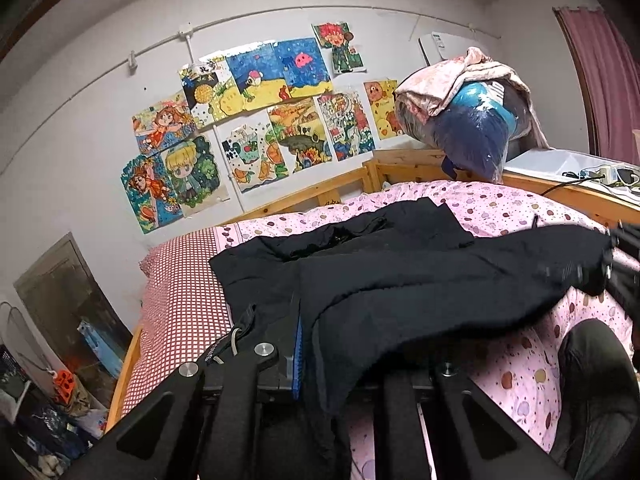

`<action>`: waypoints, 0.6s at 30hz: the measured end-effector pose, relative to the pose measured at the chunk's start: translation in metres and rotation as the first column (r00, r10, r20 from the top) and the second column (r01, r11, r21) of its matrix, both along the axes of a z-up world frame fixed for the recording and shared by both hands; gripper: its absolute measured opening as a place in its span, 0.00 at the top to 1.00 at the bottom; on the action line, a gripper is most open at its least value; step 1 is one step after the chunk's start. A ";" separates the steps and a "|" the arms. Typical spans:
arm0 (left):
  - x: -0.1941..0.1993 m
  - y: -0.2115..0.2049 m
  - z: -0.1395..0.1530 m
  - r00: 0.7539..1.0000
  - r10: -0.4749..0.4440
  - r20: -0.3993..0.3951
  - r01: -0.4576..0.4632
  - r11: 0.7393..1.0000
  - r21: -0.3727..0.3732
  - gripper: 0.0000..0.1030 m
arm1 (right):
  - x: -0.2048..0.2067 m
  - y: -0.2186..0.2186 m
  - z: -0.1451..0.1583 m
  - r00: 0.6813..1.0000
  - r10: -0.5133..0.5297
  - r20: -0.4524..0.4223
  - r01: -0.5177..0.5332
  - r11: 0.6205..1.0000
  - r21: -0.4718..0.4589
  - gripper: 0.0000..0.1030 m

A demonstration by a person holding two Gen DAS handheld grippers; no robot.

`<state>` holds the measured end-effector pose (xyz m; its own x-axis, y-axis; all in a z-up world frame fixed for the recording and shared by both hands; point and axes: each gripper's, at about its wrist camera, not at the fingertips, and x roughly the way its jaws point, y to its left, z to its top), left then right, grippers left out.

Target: Fold large clothes

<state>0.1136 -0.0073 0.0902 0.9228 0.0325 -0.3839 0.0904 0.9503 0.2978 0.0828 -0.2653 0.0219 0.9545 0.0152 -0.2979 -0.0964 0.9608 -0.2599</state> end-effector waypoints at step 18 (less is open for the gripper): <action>-0.134 0.000 0.030 0.997 -0.040 0.067 0.042 0.999 -0.020 0.90 | -0.077 -0.026 0.050 0.970 0.060 0.234 -0.083 0.993 0.089 0.93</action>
<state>-0.0200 -0.0075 0.1206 0.9466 -0.0136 -0.3222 0.1103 0.9525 0.2839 0.0056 -0.2918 0.0718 0.9925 0.1039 -0.0637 -0.1143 0.9753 -0.1890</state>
